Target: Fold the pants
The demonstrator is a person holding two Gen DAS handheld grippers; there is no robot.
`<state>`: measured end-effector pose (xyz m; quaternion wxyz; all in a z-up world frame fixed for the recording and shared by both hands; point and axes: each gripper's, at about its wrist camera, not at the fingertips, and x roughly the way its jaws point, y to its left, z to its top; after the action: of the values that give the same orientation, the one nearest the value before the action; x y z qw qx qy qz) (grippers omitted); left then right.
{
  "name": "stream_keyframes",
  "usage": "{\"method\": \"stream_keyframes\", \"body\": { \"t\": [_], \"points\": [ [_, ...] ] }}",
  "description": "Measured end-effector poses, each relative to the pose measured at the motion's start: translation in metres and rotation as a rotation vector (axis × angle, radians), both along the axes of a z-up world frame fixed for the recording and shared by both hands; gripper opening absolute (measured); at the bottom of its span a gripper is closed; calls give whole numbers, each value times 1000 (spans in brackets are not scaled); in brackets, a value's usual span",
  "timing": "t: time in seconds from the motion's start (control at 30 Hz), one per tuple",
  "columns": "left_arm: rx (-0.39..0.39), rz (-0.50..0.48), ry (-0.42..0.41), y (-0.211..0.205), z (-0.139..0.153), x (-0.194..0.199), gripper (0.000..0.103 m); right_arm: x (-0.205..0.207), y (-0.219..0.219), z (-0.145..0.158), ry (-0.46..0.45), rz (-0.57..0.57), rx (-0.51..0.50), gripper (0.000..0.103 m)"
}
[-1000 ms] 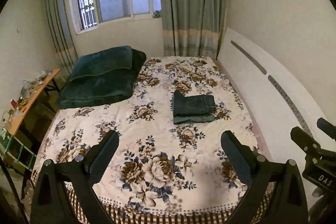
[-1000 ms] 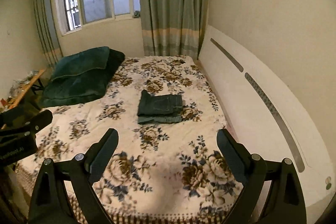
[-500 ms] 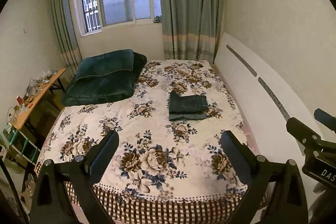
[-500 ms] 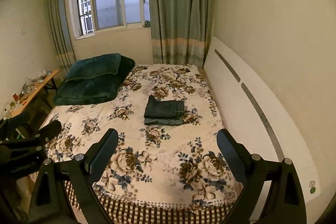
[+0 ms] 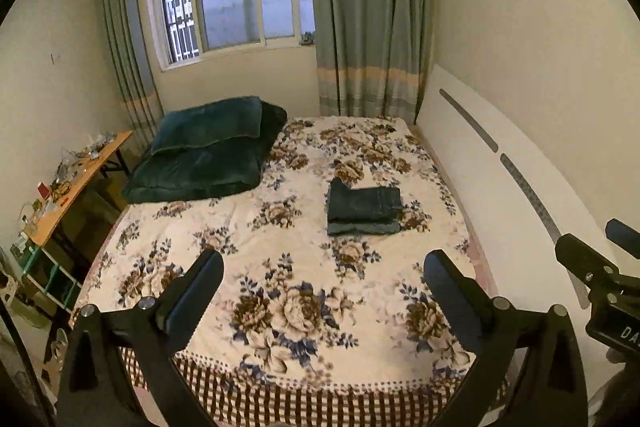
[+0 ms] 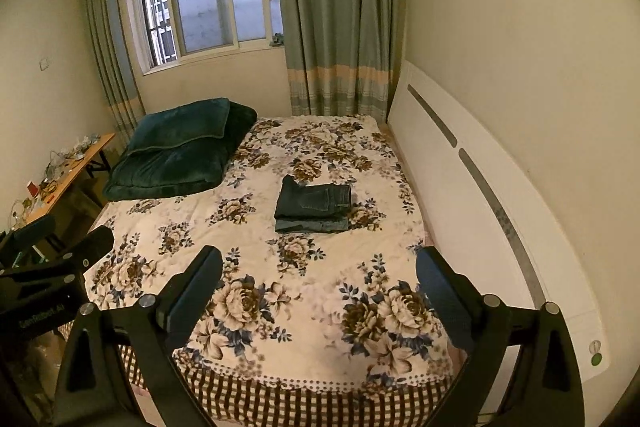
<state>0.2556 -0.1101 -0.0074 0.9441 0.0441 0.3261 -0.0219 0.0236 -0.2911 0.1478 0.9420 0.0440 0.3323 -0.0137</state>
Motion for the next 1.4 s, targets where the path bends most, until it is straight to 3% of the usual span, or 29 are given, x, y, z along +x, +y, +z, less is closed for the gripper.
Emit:
{"method": "stream_keyframes", "body": {
  "t": [0.43,0.73,0.93,1.4],
  "points": [
    [12,48,-24,-3,20,62,103,88,-11,27,-36,-28,-34,100],
    [30,50,37,-10,16,91,103,134,-12,16,15,-29,-38,100],
    [30,67,74,-10,7,103,103,153,-11,1,55,-19,-31,100],
    [25,81,56,-11,14,104,103,158,-7,-8,66,-19,-31,100]
  ]
}}
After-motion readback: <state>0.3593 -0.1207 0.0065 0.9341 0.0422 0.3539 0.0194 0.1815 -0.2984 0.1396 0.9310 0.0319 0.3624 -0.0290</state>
